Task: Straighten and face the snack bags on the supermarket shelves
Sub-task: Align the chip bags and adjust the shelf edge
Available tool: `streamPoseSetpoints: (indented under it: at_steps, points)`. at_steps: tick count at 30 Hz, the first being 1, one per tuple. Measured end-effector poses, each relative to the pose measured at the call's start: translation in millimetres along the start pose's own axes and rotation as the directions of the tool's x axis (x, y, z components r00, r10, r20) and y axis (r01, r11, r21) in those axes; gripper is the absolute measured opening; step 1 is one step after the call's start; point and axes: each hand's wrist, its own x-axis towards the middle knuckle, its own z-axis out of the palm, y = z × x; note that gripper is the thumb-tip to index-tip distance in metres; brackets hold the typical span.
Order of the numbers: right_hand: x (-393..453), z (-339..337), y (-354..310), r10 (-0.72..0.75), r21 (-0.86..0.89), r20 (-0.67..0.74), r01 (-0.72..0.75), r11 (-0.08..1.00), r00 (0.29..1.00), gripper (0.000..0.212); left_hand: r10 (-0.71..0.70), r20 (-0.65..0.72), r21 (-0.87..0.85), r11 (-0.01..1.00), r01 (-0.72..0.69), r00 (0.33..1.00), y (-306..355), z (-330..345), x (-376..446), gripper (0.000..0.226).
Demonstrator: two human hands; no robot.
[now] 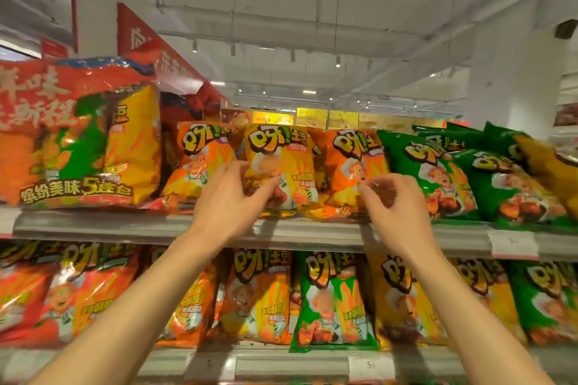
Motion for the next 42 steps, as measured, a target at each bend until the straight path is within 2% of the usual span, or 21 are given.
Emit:
streamPoseSetpoints:
  at_steps: [2,4,7,9,13,17,21,24,28,31,37,42]
  points:
    - [7,2,2,0.057,-0.073,0.03,-0.054,0.996,0.998,0.064,-0.007,0.004,0.14,0.99,0.006,1.0,5,5,9,0.081]
    - [12,5,4,0.093,-0.105,0.064,-0.086,0.991,0.994,0.084,-0.025,0.039,0.199,0.98,0.017,0.999,8,9,18,0.087]
    - [20,8,8,0.15,-0.082,0.116,-0.141,0.987,0.982,0.103,-0.104,0.06,0.24,0.967,0.087,0.993,12,13,27,0.104]
    - [23,10,10,0.188,-0.057,0.159,-0.181,0.982,0.969,0.108,-0.124,0.055,0.267,0.958,0.105,0.991,14,14,31,0.104]
    - [31,7,16,0.199,-0.02,0.237,-0.2,0.98,0.951,0.105,-0.098,0.066,0.188,0.979,0.084,0.993,12,18,33,0.072]
    - [38,-2,21,0.218,0.041,0.287,-0.24,0.97,0.933,0.107,-0.028,0.005,0.154,0.988,0.027,1.0,7,21,28,0.056]
    - [40,0,30,0.2,0.078,0.259,-0.227,0.971,0.945,0.106,-0.015,-0.023,0.168,0.986,0.019,1.0,7,25,26,0.062]
    - [41,2,33,0.195,0.11,0.194,-0.219,0.97,0.962,0.108,-0.026,-0.026,0.088,0.996,0.028,0.999,6,24,27,0.061]
    - [45,2,35,0.209,0.143,0.135,-0.228,0.963,0.969,0.104,-0.032,-0.1,0.052,0.998,0.038,0.994,6,21,27,0.084]
    - [46,3,36,0.205,0.179,0.12,-0.224,0.958,0.971,0.099,-0.028,-0.13,0.035,0.999,0.033,0.991,7,15,29,0.091]
    - [46,2,35,0.2,0.207,0.088,-0.214,0.954,0.976,0.097,-0.046,-0.196,-0.027,0.999,0.042,0.98,-3,-8,33,0.074]
    - [44,4,28,0.193,0.218,0.097,-0.21,0.953,0.976,0.083,-0.064,-0.235,-0.043,0.998,0.055,0.97,-8,-30,27,0.076]
